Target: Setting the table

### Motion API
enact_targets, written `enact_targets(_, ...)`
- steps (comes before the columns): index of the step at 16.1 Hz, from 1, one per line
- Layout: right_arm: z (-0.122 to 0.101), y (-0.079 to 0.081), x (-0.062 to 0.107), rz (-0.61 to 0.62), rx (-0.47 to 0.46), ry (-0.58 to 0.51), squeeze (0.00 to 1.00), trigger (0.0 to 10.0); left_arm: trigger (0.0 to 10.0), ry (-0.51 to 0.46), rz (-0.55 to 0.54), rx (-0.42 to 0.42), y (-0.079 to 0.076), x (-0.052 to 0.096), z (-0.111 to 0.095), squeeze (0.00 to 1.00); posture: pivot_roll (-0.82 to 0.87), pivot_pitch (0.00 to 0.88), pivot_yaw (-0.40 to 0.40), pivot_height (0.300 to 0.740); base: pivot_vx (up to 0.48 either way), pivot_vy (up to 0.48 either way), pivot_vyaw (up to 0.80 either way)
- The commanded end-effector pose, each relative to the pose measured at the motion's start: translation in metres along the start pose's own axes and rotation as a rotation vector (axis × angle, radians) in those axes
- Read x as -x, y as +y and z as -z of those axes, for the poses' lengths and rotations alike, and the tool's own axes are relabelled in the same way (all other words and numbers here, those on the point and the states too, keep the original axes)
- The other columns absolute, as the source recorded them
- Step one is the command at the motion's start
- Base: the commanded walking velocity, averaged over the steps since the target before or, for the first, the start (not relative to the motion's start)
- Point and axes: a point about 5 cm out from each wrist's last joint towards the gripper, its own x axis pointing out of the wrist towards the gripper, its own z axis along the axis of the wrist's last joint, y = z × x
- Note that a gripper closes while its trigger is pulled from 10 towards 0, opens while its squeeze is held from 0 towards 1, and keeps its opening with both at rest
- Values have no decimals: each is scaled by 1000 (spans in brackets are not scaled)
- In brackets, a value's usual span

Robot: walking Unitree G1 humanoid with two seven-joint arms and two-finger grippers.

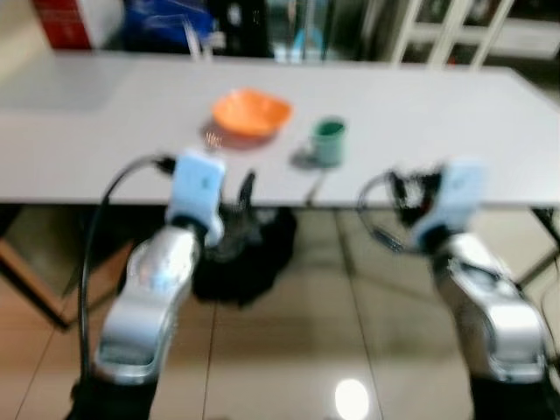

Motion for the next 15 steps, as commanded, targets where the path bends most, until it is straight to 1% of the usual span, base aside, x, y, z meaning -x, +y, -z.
enact_targets(1,-2,0,0,-1,3,-5,0,10000,10000,-21,2,-3,2,0,-4,0,-39,14,-16,740,480,0,0)
enact_targets(4,-5,6,-2,-27,-4,-9,0,10000,10000,-22,14,-1,1,-1,-4,0,-38,29,-5,740,480,0,0)
enact_targets(6,-5,6,-2,-28,0,-7,0,10000,10000,-24,30,0,0,0,-6,0,-37,30,-5,740,480,0,0)
enact_targets(9,-5,8,-3,-44,4,-5,0,10000,10000,-16,13,5,4,0,-3,0,-42,38,-7,740,480,0,0)
enact_targets(12,-6,8,-5,-57,-2,-7,0,10000,10000,-14,29,-8,2,2,-3,0,-31,46,-10,740,480,0,0)
enact_targets(15,-8,12,-11,-80,4,-3,0,10000,10000,-6,14,-16,8,5,-1,0,-35,45,-14,740,480,0,0)
